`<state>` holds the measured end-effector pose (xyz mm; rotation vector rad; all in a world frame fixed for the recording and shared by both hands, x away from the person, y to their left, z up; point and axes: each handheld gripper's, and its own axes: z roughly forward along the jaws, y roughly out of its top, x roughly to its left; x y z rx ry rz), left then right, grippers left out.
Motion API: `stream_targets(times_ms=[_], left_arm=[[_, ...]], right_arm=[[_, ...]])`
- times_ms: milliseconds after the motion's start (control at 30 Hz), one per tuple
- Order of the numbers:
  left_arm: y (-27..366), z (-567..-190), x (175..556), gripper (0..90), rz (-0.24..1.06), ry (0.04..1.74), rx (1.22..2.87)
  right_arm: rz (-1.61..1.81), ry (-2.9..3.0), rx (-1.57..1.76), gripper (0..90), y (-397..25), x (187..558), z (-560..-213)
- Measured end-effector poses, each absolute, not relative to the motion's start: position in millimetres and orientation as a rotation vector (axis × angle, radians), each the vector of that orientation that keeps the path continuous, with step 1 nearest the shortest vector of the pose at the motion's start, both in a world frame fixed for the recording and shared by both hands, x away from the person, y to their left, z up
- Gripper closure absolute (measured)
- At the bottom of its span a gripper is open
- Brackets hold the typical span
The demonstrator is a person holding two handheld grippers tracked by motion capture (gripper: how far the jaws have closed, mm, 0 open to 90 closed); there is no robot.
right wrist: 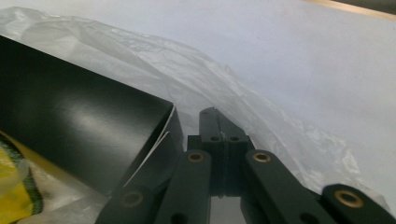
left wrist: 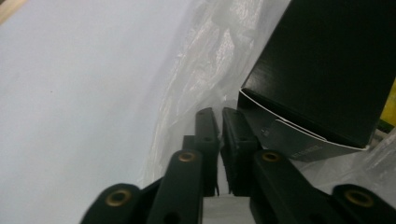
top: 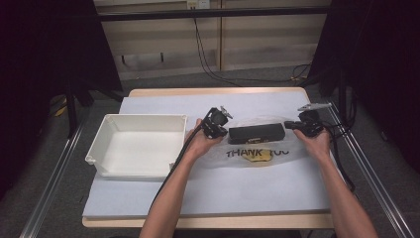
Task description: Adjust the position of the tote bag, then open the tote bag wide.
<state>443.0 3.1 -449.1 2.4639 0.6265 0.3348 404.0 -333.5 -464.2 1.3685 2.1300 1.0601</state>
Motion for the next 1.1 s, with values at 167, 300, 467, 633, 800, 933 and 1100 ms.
stream_targets(times_ms=[167,300,467,633,800,933,1100], left_arm=[[5,-435,437,82.1,0.382,0.597,2.41],[12,-427,437,76.2,0.349,0.6,2.349],[14,-418,430,64.6,0.35,0.518,2.321],[14,-416,428,61.8,0.318,0.462,2.299],[13,-416,427,60.5,0.31,0.431,2.296],[8,-416,428,58.3,0.274,0.395,2.325],[3,-415,429,56.3,0.256,0.373,2.344]], right_arm=[[1.137,2.094,1.337,89.1,-335,396,-457],[1.177,2.099,1.304,84.4,-333,387,-452],[1.222,2.11,1.257,79.7,-329,373,-447],[1.28,2.126,1.221,72.7,-324,354,-444],[1.336,2.133,1.194,62.8,-317,331,-441],[1.359,2.15,1.147,58.0,-313,315,-437],[1.36,2.18,1.105,53.5,-308,296,-437]])
